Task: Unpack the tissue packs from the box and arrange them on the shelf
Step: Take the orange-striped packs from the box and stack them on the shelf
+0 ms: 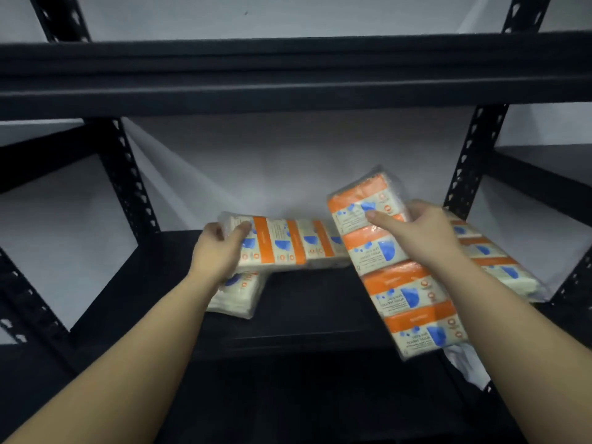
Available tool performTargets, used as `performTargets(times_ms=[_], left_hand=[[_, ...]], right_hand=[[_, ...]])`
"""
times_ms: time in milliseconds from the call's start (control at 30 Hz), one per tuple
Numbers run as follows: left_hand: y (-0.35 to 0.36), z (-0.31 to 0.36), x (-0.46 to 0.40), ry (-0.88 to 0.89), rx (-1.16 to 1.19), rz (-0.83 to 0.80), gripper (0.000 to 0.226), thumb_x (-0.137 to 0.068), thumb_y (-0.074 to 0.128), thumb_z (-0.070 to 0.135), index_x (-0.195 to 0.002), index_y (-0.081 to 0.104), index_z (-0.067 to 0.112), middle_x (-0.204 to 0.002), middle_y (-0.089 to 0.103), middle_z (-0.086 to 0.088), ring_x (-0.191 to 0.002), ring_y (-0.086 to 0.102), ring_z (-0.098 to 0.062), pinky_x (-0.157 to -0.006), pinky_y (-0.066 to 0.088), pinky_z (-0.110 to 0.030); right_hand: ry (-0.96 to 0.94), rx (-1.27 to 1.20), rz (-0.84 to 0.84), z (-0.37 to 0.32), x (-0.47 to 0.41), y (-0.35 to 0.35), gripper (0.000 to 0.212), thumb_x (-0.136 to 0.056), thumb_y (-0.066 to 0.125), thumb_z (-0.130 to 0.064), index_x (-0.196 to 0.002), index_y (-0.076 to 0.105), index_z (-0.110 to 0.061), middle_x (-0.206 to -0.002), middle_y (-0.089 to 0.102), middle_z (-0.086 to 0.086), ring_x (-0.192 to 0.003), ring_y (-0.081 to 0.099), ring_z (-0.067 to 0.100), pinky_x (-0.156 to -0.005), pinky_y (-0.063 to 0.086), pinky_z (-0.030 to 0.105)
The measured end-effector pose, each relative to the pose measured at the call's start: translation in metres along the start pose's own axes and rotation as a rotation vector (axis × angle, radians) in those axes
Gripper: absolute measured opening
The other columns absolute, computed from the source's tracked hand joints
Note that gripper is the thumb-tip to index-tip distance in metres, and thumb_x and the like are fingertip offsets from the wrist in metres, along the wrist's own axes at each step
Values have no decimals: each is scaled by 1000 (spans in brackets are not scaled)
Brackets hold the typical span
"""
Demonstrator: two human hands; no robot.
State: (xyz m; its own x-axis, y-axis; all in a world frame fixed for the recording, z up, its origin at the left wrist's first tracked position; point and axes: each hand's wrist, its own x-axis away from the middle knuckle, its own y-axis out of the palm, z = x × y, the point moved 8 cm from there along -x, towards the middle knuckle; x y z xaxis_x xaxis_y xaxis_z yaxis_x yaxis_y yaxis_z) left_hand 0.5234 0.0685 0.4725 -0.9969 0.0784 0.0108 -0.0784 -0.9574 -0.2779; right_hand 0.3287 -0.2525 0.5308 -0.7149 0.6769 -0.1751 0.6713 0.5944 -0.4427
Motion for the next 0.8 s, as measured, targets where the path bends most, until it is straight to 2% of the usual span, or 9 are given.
performTargets(times_ms=[67,133,233,300,433,500,600,733,800], left_hand=[[0,8,-5,96,-123,40,70,-91,71,53,-149,40,28,-130,66,-3,-89,76,-21,-68,66,-47],[1,28,-5,347,-255,63,81,-93,71,49,-159,27,35,-153,47,4,-115,67,-17,-89,60,-41],[33,47,3,673,-681,-145,77,-78,66,68,-148,50,40,-162,40,3,-150,33,-25,-119,32,-51],[48,36,1,674,-927,-253,81,-72,59,81,-144,55,43,-165,38,0,-155,22,-29,-123,18,-57],[46,41,-7,681,-995,-145,67,-87,57,75,-145,55,40,-162,43,1,-156,22,-29,-123,8,-66],[53,51,-3,711,-1030,-144,68,-87,51,78,-141,58,37,-152,55,2,-153,32,-27,-123,6,-66],[67,68,13,757,-953,-218,77,-84,46,84,-141,58,33,-132,67,7,-131,58,-21,-125,12,-63],[87,84,35,599,-269,-604,90,-79,79,64,-155,39,36,-157,49,7,-142,49,-12,-115,44,-39],[98,90,44,538,-154,-739,89,-78,85,55,-154,39,38,-152,53,9,-137,55,-11,-109,52,-41]], right_hand=[[2,-15,-17,0,-2,6,50,-72,86,-61,-98,70,-22,-80,80,-4,-69,78,15,-77,65,49],[1,-11,-22,0,-4,11,50,-73,86,-60,-98,69,-21,-79,79,-4,-67,77,13,-75,65,47],[14,15,-35,2,-7,17,52,-71,85,-64,-100,68,-24,-81,80,-4,-67,77,12,-73,66,45],[22,24,-50,2,-8,20,55,-72,84,-66,-102,66,-24,-83,80,-4,-67,78,13,-73,66,45],[1,43,-89,-2,-3,23,52,-75,83,-64,-105,65,-25,-84,80,-4,-68,78,13,-73,66,45],[-20,40,-118,-5,2,27,52,-75,83,-63,-105,65,-24,-84,80,-4,-69,78,13,-73,66,45],[-55,46,-143,-12,11,30,50,-77,84,-59,-106,64,-24,-85,80,-6,-68,78,12,-71,66,42],[-89,47,-227,-21,23,29,45,-79,82,-55,-111,63,-29,-89,80,-8,-72,78,10,-63,63,31],[-115,46,-309,-27,28,29,42,-80,83,-51,-111,65,-28,-89,80,-9,-74,78,11,-60,61,26]])
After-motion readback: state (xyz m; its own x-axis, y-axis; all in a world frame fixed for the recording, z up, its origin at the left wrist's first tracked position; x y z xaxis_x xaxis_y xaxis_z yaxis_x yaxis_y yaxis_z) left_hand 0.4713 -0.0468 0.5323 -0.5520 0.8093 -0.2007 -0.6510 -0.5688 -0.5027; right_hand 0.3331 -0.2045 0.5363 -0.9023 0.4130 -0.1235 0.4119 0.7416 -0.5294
